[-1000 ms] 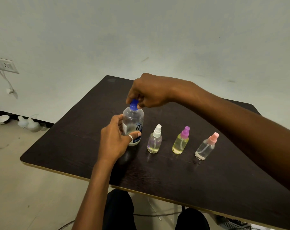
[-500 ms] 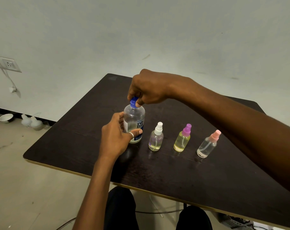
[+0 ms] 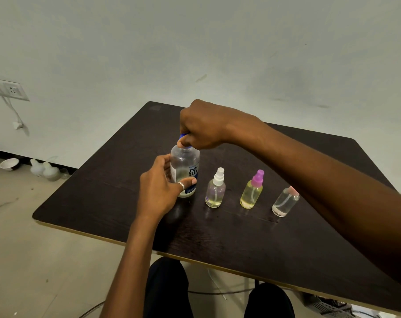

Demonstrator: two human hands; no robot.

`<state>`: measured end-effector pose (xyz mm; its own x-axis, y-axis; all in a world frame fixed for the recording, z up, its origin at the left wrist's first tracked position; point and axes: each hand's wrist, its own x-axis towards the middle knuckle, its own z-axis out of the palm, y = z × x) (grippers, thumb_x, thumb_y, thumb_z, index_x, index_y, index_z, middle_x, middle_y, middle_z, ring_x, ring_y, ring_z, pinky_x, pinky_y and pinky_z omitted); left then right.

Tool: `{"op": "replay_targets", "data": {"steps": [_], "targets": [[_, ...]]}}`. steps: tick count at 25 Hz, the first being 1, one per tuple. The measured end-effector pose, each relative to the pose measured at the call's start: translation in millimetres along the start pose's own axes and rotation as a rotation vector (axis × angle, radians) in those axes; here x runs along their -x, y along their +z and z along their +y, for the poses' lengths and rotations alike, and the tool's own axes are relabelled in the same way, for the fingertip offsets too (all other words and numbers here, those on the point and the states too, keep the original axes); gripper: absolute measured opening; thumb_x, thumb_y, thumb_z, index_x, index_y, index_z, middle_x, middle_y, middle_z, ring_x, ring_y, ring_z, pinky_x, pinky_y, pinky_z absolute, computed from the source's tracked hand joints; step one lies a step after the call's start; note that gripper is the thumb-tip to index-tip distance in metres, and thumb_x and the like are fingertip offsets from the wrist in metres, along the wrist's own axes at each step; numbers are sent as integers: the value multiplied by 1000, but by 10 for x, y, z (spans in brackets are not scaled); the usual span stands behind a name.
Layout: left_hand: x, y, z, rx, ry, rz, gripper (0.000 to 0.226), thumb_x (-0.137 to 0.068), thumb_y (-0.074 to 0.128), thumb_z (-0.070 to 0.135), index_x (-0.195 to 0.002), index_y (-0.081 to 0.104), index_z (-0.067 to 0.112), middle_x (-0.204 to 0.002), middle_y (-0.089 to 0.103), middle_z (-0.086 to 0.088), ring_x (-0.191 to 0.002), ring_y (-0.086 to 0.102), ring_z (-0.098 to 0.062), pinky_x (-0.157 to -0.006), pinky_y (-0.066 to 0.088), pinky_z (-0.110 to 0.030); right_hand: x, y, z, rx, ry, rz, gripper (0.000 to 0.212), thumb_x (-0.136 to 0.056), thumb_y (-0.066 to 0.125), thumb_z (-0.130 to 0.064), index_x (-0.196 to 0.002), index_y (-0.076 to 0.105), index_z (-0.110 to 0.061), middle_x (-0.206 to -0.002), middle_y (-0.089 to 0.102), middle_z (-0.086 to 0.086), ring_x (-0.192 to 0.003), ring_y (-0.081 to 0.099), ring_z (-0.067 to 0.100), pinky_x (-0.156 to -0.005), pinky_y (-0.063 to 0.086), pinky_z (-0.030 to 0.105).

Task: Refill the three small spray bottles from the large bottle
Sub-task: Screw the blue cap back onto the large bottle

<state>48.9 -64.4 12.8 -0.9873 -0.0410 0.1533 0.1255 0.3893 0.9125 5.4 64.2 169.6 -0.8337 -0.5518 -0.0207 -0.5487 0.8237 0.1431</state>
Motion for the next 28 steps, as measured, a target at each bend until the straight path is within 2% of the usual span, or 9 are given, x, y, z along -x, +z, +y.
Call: {"op": "replay_targets", "data": {"steps": [2, 4, 8, 11, 18, 23, 28], "targets": [[0, -4, 0, 2, -3, 2, 80, -67, 90, 32, -136, 50, 24, -131, 62, 4, -106, 53, 1, -79, 40, -9, 28, 1, -24, -23, 33, 17, 43, -92, 60, -39, -58, 45, -20, -59, 48, 0, -57, 46, 16, -57, 36, 28], [-1, -1, -2, 9, -4, 1, 79, -67, 90, 31, -135, 50, 24, -130, 62, 5, -105, 54, 1, -78, 40, -8, 49, 8, -41, -44, 57, 42, 47, -92, 60, -40, -55, 38, -21, -56, 42, -1, -54, 42, 12, -53, 33, 27], [-3, 2, -1, 6, 2, -1, 79, -67, 90, 29, -135, 50, 23, -130, 62, 5, -105, 54, 2, -78, 40, -7, 83, 41, -61, -59, 95, 80, 50, -92, 60, -42, -55, 36, -20, -56, 39, 0, -54, 40, 13, -49, 27, 28], [-6, 8, -5, -2, 6, -6, 80, -68, 89, 29, -137, 49, 23, -133, 61, 3, -108, 52, 1, -82, 41, -10, 91, 77, -67, -56, 106, 104, 47, -92, 59, -46, -60, 34, -22, -61, 39, -3, -59, 42, 14, -52, 29, 26], [2, 13, -6, -1, 15, -15, 78, -69, 89, 27, -136, 49, 23, -131, 61, 5, -107, 52, 2, -75, 37, -3, 143, 141, -95, -65, 122, 152, 42, -95, 56, -44, -69, 39, -16, -61, 38, -4, -54, 37, 8, -57, 33, 24], [-5, -12, 4, 0, 20, -29, 76, -68, 89, 28, -133, 50, 24, -128, 63, 6, -101, 55, 5, -75, 40, -3, 171, 136, -103, -119, 149, 157, 46, -95, 55, -44, -60, 36, -21, -61, 44, -2, -55, 42, 9, -52, 31, 25], [19, -18, 37, 15, 31, -31, 80, -69, 89, 28, -137, 47, 24, -132, 61, 4, -108, 55, -1, -80, 41, -8, 272, 141, -66, -185, 198, 160, 57, -94, 47, -57, -57, 42, -14, -55, 44, 0, -50, 42, 13, -52, 32, 27]]}}
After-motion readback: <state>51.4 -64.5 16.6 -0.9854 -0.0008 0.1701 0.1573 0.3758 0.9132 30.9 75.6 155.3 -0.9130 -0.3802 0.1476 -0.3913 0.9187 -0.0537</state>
